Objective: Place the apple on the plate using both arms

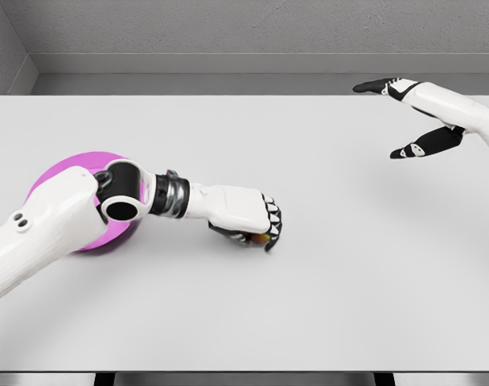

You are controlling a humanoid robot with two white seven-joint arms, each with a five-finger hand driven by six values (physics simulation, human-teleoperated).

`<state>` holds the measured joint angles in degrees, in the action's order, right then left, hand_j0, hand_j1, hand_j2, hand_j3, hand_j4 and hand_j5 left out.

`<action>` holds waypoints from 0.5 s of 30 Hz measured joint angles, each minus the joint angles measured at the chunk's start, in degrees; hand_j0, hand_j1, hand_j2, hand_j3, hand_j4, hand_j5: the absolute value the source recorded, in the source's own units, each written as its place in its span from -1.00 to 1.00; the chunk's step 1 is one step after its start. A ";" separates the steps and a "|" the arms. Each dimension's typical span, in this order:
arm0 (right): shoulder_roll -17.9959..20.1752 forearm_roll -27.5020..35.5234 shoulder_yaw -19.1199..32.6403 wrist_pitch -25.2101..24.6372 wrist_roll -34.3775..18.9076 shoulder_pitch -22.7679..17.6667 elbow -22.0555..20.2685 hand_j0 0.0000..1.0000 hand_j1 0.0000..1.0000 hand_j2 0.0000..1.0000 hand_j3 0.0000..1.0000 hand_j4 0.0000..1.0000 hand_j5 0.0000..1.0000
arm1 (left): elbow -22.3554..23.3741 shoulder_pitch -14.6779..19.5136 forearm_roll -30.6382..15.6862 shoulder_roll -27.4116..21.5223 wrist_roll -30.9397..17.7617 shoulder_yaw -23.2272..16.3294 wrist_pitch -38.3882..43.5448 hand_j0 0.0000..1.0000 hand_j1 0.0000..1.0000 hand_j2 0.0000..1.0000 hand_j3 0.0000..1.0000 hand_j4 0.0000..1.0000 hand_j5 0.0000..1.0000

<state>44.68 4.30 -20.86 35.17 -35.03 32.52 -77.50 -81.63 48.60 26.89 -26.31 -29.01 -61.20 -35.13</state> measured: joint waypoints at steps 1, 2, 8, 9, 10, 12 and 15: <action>0.00 0.00 0.00 0.00 0.00 0.00 0.00 1.00 1.00 1.00 1.00 1.00 1.00 | -0.49 0.70 -0.68 -0.36 0.05 0.00 0.00 -0.24 -0.24 -0.24 -0.24 -0.24 -0.24; 0.00 0.00 0.00 0.00 0.00 0.00 0.00 1.00 1.00 1.00 1.00 1.00 1.00 | -0.90 1.67 -1.93 -1.05 0.09 0.03 0.00 -0.24 -0.24 -0.24 -0.24 -0.24 -0.24; 0.00 0.00 0.00 0.00 0.00 0.09 0.00 1.00 1.00 1.00 1.00 1.00 1.00 | -1.65 1.32 -10.99 -13.31 0.26 3.55 -0.09 -0.28 -0.28 -0.28 -0.28 -0.28 -0.28; 0.00 0.00 0.01 0.00 0.00 0.09 0.00 1.00 1.00 1.00 1.00 1.00 1.00 | -1.53 1.23 -12.33 -16.43 0.26 4.70 -0.08 -0.28 -0.28 -0.28 -0.28 -0.28 -0.28; 0.00 0.00 0.01 0.00 0.00 0.18 0.00 1.00 1.00 1.00 1.00 1.00 1.00 | -1.44 0.70 -13.49 -19.39 0.29 5.55 -0.04 -0.28 -0.28 -0.28 -0.28 -0.28 -0.28; -0.02 0.00 0.01 0.00 0.00 0.18 0.00 1.00 1.00 1.00 1.00 1.00 1.00 | -0.42 0.35 -14.82 -24.01 0.23 6.65 -0.08 -0.28 -0.28 -0.28 -0.28 -0.28 -0.28; -0.09 0.00 0.01 0.00 0.00 0.18 0.00 1.00 1.00 1.00 1.00 1.00 1.00 | 3.98 -0.69 -15.64 -27.23 0.09 7.61 -0.04 -0.25 -0.25 -0.25 -0.25 -0.25 -0.25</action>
<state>44.59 4.30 -20.85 35.17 -35.03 32.70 -77.50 -77.65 47.92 11.25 -53.54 -28.92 -53.60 -35.17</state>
